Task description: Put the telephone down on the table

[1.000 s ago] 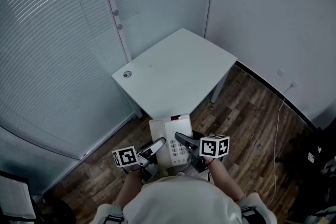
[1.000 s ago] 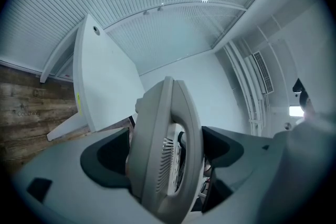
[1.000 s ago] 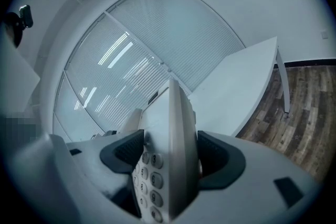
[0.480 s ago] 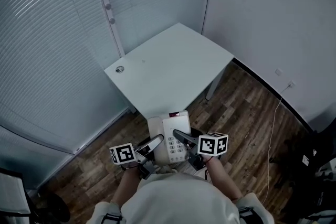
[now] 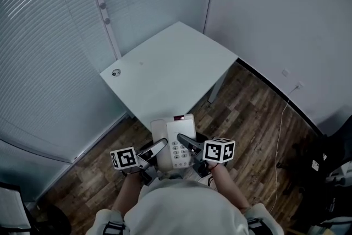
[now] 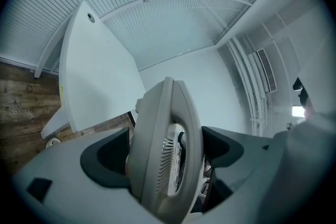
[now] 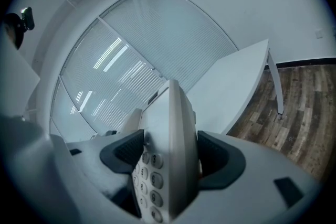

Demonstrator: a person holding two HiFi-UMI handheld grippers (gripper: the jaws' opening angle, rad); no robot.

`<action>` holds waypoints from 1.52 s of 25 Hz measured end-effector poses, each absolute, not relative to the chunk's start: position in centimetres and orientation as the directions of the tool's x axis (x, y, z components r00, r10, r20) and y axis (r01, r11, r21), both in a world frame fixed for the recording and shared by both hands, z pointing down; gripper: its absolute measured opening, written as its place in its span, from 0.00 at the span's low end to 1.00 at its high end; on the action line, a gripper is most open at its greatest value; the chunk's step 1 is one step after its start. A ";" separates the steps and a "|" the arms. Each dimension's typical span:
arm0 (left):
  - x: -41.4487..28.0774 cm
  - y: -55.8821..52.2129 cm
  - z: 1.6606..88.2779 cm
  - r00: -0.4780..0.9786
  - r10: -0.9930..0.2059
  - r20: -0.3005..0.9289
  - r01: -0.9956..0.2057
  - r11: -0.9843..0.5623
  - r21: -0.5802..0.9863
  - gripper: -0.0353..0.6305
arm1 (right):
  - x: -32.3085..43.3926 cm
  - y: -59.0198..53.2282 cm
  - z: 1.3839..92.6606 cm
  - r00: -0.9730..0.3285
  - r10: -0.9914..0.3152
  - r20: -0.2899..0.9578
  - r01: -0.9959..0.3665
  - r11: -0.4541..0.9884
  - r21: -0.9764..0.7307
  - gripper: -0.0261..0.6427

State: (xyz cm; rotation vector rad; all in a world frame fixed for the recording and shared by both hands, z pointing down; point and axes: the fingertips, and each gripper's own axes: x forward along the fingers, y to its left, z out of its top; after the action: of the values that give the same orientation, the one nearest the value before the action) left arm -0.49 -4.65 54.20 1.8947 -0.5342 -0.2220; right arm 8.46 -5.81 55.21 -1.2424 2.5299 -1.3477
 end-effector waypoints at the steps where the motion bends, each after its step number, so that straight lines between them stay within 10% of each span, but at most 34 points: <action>1: -0.1 -4.9 54.2 0.882 -0.461 0.097 -0.257 -0.298 0.920 0.66 | 8.8 -6.1 55.2 -0.682 -0.653 0.329 -0.637 0.310 -0.706 0.52; 12: 2.8 -10.8 53.6 0.883 -0.469 0.008 -0.127 -0.223 0.966 0.66 | 10.9 -12.5 55.5 -0.680 -0.643 0.351 -0.651 0.309 -0.694 0.52; 38: 0.9 -25.9 55.8 0.845 -0.519 0.128 -0.280 -0.225 0.933 0.66 | 9.8 -27.6 56.9 -0.727 -0.578 0.371 -0.619 0.317 -0.719 0.52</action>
State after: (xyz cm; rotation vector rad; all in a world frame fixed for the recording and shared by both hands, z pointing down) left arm 0.92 -25.88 55.80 1.8231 -0.6060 -0.2480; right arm 9.82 -27.63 56.88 -1.1755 2.5850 -1.4447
